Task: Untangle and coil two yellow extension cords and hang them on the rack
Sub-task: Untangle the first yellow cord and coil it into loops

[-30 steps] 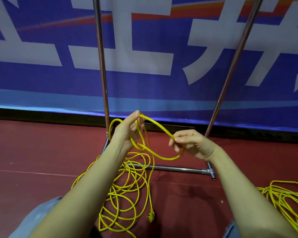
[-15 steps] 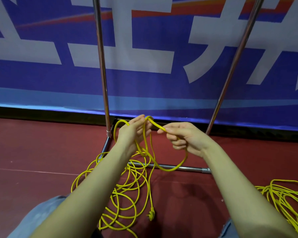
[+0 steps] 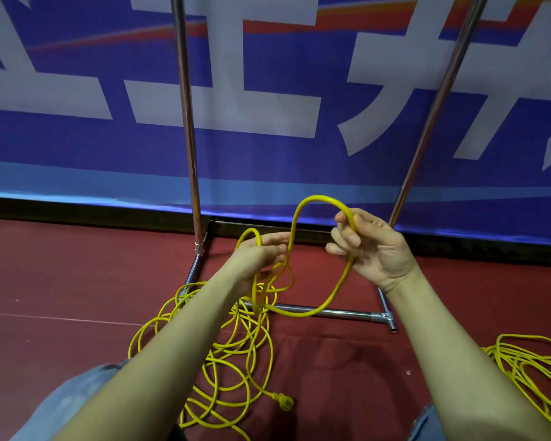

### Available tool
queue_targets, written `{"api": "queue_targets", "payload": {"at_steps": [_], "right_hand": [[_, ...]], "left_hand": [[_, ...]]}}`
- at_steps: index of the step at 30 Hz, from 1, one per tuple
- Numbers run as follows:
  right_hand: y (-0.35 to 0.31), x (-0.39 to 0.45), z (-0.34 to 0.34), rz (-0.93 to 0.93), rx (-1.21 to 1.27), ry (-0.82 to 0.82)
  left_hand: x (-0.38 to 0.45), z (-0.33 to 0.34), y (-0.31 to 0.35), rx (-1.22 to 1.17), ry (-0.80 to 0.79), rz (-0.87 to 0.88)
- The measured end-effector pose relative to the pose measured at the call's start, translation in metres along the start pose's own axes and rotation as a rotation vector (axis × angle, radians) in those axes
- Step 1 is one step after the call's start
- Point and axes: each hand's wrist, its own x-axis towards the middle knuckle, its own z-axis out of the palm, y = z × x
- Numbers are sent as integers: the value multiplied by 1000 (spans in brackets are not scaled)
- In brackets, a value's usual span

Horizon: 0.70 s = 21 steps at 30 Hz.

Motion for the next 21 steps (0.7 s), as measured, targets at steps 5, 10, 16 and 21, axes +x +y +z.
{"api": "queue_targets", "payload": {"at_steps": [5,10,16,21], "right_hand": [[-3,0,-2,-46,55,91],[-1,4,-7,-57,-126,507],[34,5,-20,-45,-1062,892],[48,9,1,-401,-1269,758]], "left_hand": [[-3,1,-5,143,-99,-30],[-3,1,-6,55,-56,-4],[-1,3,5,-134,53,-46],[-3,5,12,-297,81,-49]]}}
